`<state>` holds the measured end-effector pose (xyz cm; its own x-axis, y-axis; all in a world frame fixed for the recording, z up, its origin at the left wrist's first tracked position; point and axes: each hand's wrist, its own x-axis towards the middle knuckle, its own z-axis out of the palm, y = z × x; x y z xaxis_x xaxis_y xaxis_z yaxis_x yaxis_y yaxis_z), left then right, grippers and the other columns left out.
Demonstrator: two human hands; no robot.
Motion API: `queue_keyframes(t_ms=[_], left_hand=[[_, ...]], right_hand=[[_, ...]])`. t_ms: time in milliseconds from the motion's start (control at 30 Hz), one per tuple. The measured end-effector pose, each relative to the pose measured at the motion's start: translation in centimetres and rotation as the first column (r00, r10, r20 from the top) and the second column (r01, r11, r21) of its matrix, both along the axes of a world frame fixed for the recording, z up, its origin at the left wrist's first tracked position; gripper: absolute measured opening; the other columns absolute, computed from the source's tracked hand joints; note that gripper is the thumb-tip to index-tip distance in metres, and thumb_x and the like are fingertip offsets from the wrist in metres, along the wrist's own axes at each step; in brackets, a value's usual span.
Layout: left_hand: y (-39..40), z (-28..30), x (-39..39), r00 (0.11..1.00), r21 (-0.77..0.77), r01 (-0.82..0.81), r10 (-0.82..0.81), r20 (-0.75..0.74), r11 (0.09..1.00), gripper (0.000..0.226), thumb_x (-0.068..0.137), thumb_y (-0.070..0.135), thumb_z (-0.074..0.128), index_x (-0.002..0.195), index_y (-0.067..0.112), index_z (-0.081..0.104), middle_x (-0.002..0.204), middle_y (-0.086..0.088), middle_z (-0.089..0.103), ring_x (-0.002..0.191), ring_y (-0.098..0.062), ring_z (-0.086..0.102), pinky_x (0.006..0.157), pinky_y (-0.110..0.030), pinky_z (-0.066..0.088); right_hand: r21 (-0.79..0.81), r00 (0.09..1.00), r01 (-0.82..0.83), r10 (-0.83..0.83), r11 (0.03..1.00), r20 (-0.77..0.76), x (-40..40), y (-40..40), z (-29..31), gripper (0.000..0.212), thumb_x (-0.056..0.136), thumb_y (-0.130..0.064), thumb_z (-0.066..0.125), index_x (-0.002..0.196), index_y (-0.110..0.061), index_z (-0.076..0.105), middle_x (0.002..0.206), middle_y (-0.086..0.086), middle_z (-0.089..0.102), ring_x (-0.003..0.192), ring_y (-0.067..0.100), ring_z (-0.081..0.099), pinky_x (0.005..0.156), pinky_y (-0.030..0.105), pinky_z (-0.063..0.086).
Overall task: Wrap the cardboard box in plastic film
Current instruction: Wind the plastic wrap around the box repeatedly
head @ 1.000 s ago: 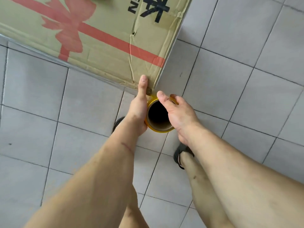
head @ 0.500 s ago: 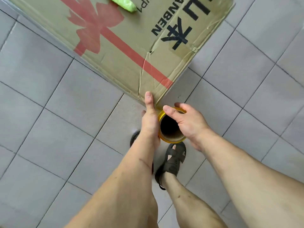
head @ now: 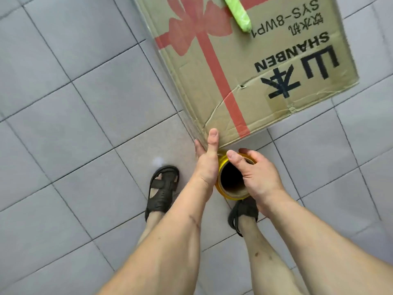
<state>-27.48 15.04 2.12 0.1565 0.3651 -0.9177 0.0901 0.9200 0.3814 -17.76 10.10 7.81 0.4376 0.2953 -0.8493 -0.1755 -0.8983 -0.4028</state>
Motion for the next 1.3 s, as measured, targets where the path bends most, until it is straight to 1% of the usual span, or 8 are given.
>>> queue_keyframes(t_ms=[100, 200, 333, 467, 833, 967, 1067, 1300], left_hand=[[1.3, 0.5, -0.2, 0.999, 0.059, -0.043, 0.044, -0.016, 0.997, 0.147, 0.054, 0.117, 0.041, 0.173, 0.032, 0.026, 0.177, 0.004, 0.038, 0.162, -0.014, 0.039, 0.134, -0.048, 0.033], [2.1, 0.1, 0.2, 0.969, -0.003, -0.231, 0.230, 0.090, 0.973, 0.097, 0.094, 0.095, 0.025, 0.133, 0.018, 0.068, 0.101, -0.003, 0.086, 0.093, -0.013, 0.083, 0.084, -0.029, 0.067], [1.4, -1.2, 0.8, 0.964, -0.049, -0.231, 0.236, 0.125, 0.972, 0.116, 0.072, 0.103, 0.040, 0.149, 0.021, 0.067, 0.133, -0.014, 0.079, 0.126, -0.034, 0.075, 0.117, -0.056, 0.055], [1.9, -2.0, 0.9, 0.941, -0.097, -0.332, 0.336, 0.033, 0.938, 0.097, 0.097, 0.091, 0.027, 0.149, 0.019, 0.066, 0.133, -0.016, 0.078, 0.119, -0.032, 0.076, 0.106, -0.048, 0.061], [2.1, -3.9, 1.2, 0.963, -0.103, -0.269, 0.268, -0.021, 0.958, 0.089, 0.102, 0.085, 0.021, 0.143, 0.022, 0.069, 0.127, -0.004, 0.078, 0.107, -0.022, 0.077, 0.080, -0.029, 0.063], [-0.3, -3.2, 1.0, 0.906, -0.042, -0.406, 0.395, -0.153, 0.913, 0.116, 0.075, 0.108, 0.038, 0.139, 0.018, 0.074, 0.135, -0.008, 0.077, 0.128, -0.032, 0.071, 0.118, -0.051, 0.053], [-2.5, -1.5, 0.8, 0.943, -0.048, -0.327, 0.323, -0.076, 0.944, 0.124, 0.051, 0.112, 0.049, 0.118, 0.013, 0.084, 0.114, -0.014, 0.084, 0.115, -0.036, 0.079, 0.113, -0.057, 0.057], [-2.6, 2.8, 2.2, 0.993, -0.103, -0.031, 0.019, -0.113, 0.994, 0.186, 0.006, 0.120, 0.041, 0.153, 0.007, 0.060, 0.134, -0.017, 0.077, 0.129, -0.039, 0.071, 0.121, -0.056, 0.049]], right_hand=[[0.022, 0.995, -0.097, 0.097, 0.995, -0.022, 0.2, -0.7, -0.5, 0.082, 0.056, -0.081, 0.071, 0.122, -0.033, 0.062, 0.106, -0.012, 0.071, 0.102, 0.013, 0.066, 0.094, 0.045, 0.054], [0.061, 0.994, -0.094, 0.097, 0.994, -0.046, 0.3, -1.2, -0.8, 0.074, 0.062, -0.069, 0.076, 0.123, -0.031, 0.060, 0.107, -0.009, 0.069, 0.102, 0.013, 0.066, 0.096, 0.043, 0.054], [0.071, 0.995, -0.067, 0.073, 0.995, -0.075, 0.9, -1.1, -0.4, 0.061, 0.077, -0.052, 0.074, 0.128, -0.022, 0.060, 0.108, -0.005, 0.069, 0.100, 0.012, 0.066, 0.096, 0.041, 0.054], [0.066, 0.991, -0.115, 0.119, 0.991, -0.067, 1.1, -0.7, -0.2, 0.074, 0.067, -0.063, 0.073, 0.127, -0.022, 0.060, 0.111, -0.003, 0.069, 0.103, 0.015, 0.065, 0.096, 0.042, 0.054], [0.109, 0.983, -0.167, 0.174, 0.980, -0.058, 2.3, -0.4, -1.1, 0.088, 0.049, -0.071, 0.070, 0.122, -0.023, 0.063, 0.106, -0.004, 0.071, 0.099, 0.012, 0.066, 0.080, 0.027, 0.053], [0.100, 0.972, -0.212, 0.220, 0.972, -0.082, 2.6, -0.1, -0.4, 0.070, 0.067, -0.059, 0.076, 0.125, -0.023, 0.061, 0.108, -0.005, 0.069, 0.095, 0.006, 0.064, 0.081, 0.026, 0.053], [0.114, 0.974, -0.194, 0.205, 0.974, -0.096, 2.7, 0.0, -0.2, 0.067, 0.074, -0.052, 0.078, 0.131, -0.024, 0.057, 0.114, -0.004, 0.067, 0.099, 0.008, 0.063, 0.089, 0.029, 0.053], [0.134, 0.979, 0.086, -0.058, 0.987, -0.197, 3.1, -2.7, -0.7, 0.088, 0.068, -0.078, 0.058, 0.138, -0.025, 0.052, 0.131, -0.002, 0.063, 0.122, 0.014, 0.058, 0.110, 0.042, 0.042]])
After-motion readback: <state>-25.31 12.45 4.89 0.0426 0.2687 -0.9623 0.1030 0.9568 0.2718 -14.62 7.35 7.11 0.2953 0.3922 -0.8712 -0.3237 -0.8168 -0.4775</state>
